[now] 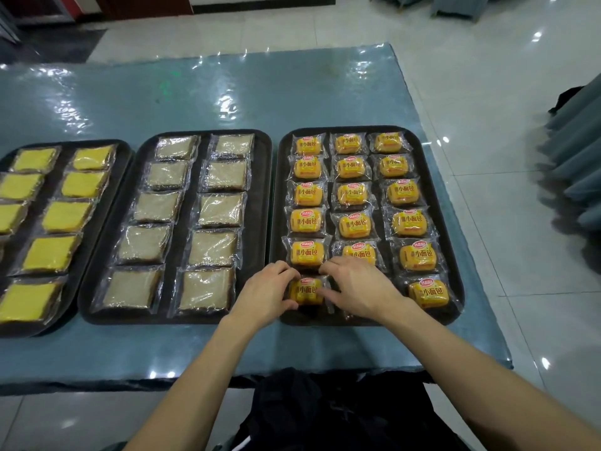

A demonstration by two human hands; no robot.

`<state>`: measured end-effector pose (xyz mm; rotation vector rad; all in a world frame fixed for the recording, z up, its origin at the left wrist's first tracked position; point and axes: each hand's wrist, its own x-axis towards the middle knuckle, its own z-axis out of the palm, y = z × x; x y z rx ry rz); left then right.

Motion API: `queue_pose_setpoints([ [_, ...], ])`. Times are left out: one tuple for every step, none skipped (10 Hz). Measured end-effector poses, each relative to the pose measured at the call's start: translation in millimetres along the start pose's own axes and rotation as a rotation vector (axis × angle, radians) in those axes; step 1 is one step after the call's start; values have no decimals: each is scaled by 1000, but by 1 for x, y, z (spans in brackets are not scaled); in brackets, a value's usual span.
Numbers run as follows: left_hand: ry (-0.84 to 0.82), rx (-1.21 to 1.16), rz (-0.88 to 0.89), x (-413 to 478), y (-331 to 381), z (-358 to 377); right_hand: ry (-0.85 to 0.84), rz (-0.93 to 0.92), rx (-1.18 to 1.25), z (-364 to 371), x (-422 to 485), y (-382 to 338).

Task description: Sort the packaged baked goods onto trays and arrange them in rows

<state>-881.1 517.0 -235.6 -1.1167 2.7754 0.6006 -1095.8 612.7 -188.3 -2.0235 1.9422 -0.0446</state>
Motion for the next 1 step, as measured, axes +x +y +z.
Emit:
queue_pose_setpoints([
  [-22,26,7,0,0,-2,84,116,81,-46,-17,20],
])
